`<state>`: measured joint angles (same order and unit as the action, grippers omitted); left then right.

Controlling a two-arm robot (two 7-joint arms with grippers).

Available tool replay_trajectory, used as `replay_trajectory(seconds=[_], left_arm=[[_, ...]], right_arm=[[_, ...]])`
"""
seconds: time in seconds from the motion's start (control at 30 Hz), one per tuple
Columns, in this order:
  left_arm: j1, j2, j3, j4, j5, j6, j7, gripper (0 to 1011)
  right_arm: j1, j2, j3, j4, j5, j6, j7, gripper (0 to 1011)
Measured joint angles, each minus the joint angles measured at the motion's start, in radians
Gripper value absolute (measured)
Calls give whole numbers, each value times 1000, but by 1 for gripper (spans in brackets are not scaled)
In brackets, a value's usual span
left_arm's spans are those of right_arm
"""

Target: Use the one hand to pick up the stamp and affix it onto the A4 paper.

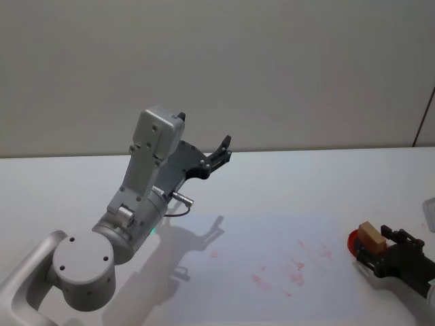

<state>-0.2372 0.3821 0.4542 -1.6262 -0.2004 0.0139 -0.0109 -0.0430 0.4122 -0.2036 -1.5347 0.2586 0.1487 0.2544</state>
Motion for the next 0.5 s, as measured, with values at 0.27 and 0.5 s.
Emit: replay_trajectory(seconds=[0.27,0.5], left_arm=[[0,0,0,0,0,0,0,1001],[0,0,0,0,0,0,0,1001]], right_arm=[[3,-4,-2,5,-5,-3,-2,461],[3,-5,-3,5,-5,-4,-1,248]])
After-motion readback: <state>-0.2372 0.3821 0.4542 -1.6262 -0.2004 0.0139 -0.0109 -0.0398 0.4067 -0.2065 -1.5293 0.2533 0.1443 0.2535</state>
